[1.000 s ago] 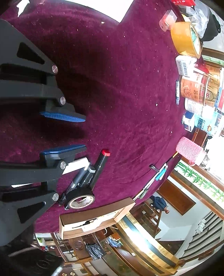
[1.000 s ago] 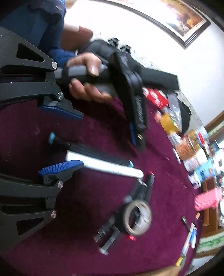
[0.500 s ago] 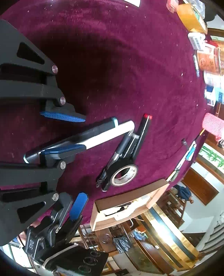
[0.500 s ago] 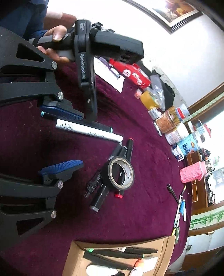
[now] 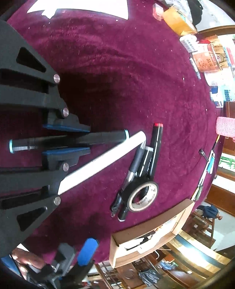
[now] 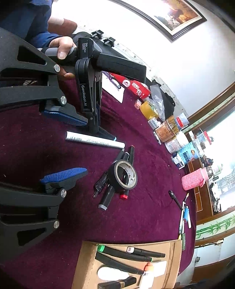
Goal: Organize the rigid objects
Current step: 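Grasp a teal-capped black marker with the left tool while the right grasps a white marker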
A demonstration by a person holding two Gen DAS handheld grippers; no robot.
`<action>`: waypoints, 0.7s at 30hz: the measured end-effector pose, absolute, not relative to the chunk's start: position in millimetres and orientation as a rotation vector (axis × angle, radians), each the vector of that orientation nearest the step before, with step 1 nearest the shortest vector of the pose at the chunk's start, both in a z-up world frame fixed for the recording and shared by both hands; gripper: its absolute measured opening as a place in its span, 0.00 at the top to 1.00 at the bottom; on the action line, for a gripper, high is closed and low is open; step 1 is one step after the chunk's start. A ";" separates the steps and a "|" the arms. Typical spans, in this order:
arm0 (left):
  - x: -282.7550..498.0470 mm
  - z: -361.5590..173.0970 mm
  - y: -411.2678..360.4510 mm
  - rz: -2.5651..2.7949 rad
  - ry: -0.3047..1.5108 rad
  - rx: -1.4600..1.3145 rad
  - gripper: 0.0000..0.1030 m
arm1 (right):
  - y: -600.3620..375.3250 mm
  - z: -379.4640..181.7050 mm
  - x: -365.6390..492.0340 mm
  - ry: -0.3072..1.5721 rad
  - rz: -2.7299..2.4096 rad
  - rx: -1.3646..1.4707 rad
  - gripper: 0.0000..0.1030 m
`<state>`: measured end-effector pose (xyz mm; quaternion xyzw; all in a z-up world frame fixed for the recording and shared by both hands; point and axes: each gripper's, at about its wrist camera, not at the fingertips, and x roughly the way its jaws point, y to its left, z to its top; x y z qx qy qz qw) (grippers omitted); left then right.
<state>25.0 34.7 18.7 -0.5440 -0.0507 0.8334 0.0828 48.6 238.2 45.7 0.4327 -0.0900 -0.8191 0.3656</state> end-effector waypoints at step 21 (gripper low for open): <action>50.5 17.6 25.3 2.509 0.049 -1.408 0.87 | 122.1 15.3 12.6 0.215 -2.144 1.325 0.77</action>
